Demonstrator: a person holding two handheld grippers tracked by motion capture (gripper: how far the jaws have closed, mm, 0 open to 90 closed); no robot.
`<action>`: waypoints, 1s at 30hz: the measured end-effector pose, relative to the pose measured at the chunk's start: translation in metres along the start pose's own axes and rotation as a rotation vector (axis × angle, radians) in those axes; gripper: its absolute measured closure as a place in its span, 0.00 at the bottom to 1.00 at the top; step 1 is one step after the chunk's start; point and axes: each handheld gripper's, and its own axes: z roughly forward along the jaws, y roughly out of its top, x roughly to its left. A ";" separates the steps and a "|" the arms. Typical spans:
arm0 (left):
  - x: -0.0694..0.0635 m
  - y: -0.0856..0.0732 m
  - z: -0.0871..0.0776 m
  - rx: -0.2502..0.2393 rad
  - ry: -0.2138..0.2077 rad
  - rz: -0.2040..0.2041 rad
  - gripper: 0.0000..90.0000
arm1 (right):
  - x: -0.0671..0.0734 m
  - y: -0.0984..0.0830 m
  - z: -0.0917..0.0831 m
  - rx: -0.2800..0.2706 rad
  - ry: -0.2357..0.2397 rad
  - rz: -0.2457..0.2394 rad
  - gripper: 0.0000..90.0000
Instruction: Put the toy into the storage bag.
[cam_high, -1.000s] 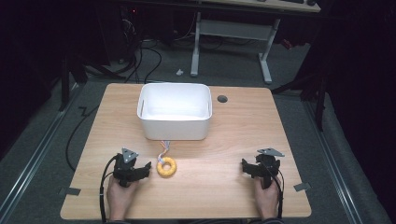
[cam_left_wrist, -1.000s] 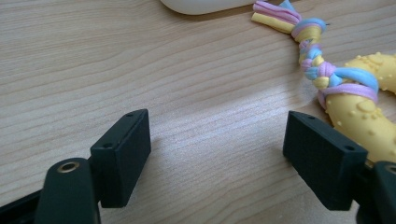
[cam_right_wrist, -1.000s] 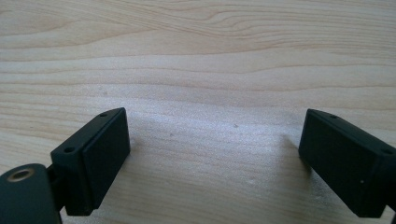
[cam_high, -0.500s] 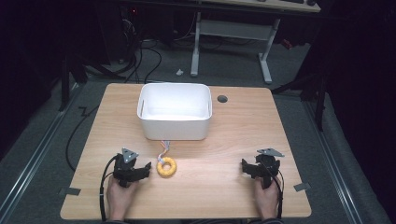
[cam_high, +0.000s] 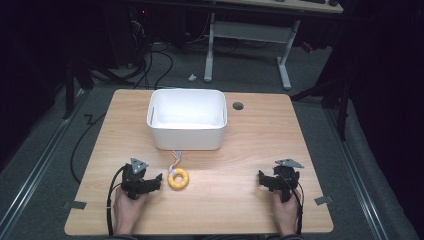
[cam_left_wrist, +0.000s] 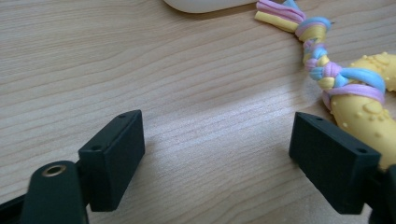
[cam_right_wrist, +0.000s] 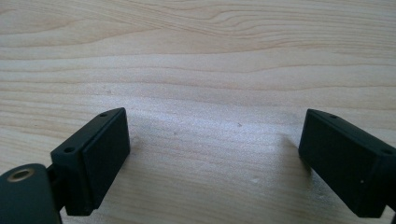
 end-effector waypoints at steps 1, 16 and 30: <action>0.000 0.000 0.000 -0.001 0.003 -0.002 0.18 | 0.000 0.000 0.000 -0.001 0.001 -0.006 0.10; 0.003 0.000 -0.002 0.011 0.015 -0.002 0.18 | 0.001 0.000 0.000 0.001 0.005 -0.006 0.10; 0.002 0.002 -0.021 -0.018 -0.015 0.010 0.19 | 0.001 0.000 0.000 0.000 0.010 -0.015 0.10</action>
